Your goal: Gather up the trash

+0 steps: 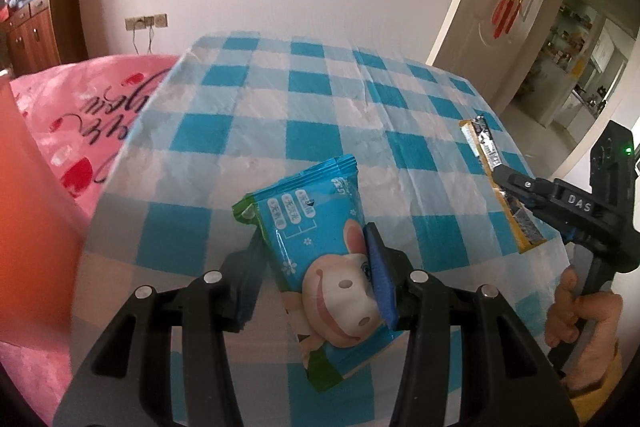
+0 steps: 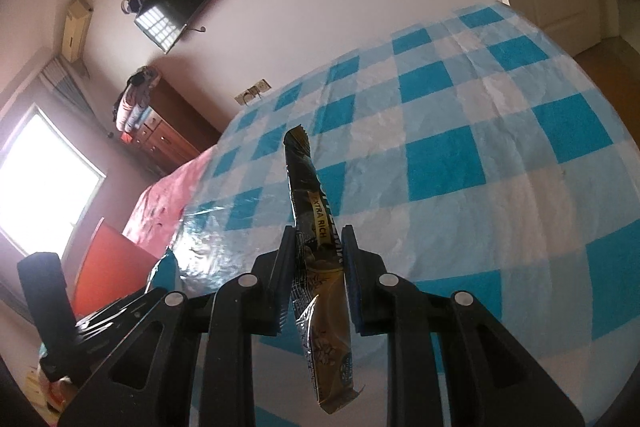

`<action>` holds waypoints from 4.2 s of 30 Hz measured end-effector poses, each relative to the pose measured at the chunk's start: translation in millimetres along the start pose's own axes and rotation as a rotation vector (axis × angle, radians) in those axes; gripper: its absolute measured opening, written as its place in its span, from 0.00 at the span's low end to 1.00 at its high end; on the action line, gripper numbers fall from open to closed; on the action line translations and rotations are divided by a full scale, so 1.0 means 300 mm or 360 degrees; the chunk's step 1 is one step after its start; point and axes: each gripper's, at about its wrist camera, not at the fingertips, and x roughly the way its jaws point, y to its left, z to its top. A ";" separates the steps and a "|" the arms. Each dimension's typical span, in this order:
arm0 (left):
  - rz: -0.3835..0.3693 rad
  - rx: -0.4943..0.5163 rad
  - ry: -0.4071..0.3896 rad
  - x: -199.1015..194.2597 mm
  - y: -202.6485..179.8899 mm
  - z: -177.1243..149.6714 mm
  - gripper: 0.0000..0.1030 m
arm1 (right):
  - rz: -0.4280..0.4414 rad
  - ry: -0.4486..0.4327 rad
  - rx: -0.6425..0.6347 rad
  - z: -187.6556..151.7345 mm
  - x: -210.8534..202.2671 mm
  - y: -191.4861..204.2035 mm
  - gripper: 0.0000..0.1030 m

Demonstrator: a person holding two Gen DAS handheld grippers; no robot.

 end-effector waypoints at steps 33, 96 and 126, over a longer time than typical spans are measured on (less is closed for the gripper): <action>0.0250 -0.0059 -0.0413 -0.383 0.251 0.074 0.48 | 0.0388 0.0228 -0.0046 -0.001 0.115 0.460 0.24; 0.0752 -0.0298 -0.0730 -0.525 0.446 0.104 0.96 | 0.0065 -0.0167 -0.0655 0.002 0.168 0.843 0.93; 0.0355 0.0149 -0.0688 -0.371 -0.122 0.114 0.96 | -0.0610 -0.0616 -0.0573 -0.030 -0.258 0.454 0.95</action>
